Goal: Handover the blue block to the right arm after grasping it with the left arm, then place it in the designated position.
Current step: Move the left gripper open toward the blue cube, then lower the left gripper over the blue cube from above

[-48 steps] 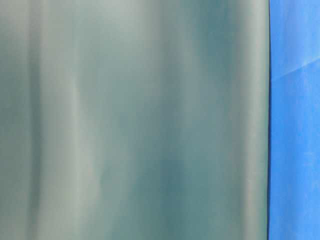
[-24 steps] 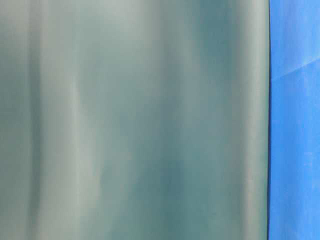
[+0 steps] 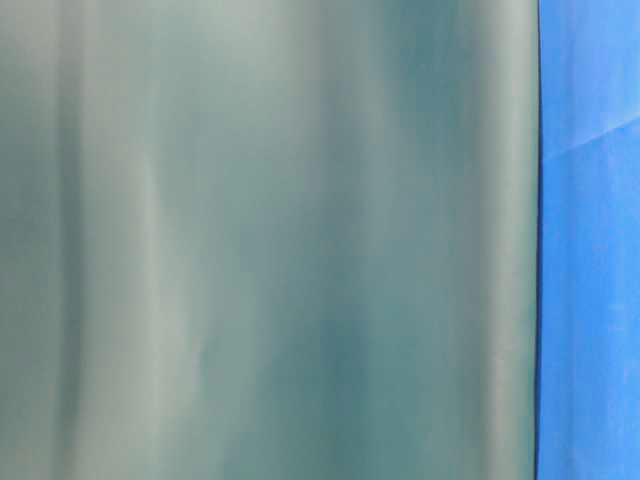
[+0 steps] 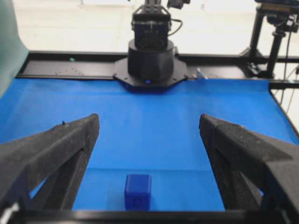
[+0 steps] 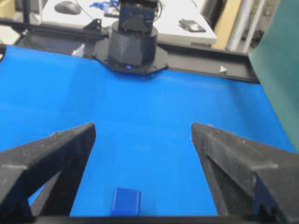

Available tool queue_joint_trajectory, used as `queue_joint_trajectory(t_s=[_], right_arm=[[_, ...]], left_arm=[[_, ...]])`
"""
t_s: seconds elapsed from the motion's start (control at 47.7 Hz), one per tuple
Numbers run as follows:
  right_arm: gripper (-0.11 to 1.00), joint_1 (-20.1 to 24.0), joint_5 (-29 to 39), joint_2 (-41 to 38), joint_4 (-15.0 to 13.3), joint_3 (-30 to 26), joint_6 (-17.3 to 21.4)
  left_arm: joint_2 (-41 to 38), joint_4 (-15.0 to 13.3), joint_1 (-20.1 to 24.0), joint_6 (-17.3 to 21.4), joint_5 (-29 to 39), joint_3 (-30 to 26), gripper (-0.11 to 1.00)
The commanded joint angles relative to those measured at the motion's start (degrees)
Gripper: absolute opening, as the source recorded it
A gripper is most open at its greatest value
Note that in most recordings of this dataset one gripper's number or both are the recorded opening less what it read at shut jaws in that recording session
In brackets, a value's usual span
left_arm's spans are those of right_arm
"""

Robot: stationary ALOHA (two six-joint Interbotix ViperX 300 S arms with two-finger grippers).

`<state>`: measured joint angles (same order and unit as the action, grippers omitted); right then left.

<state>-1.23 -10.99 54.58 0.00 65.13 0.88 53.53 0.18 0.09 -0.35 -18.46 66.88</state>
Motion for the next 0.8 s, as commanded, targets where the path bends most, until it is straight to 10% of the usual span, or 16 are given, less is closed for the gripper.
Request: queue_joint_trajectory(t_s=[0.0, 0.776], right_arm=[[0.96, -0.18, -0.53, -0.35, 0.18, -1.49, 0.09], [0.96, -0.26, -1.05, -0.97, 0.18, -1.76, 0.09]], left_arm=[[-2.29, 0.09, 0.09, 0.00, -1.67, -2.02, 0.92], [-38.85, 0.09, 0.79, 1.32, -4.13, -30.50, 0.91]])
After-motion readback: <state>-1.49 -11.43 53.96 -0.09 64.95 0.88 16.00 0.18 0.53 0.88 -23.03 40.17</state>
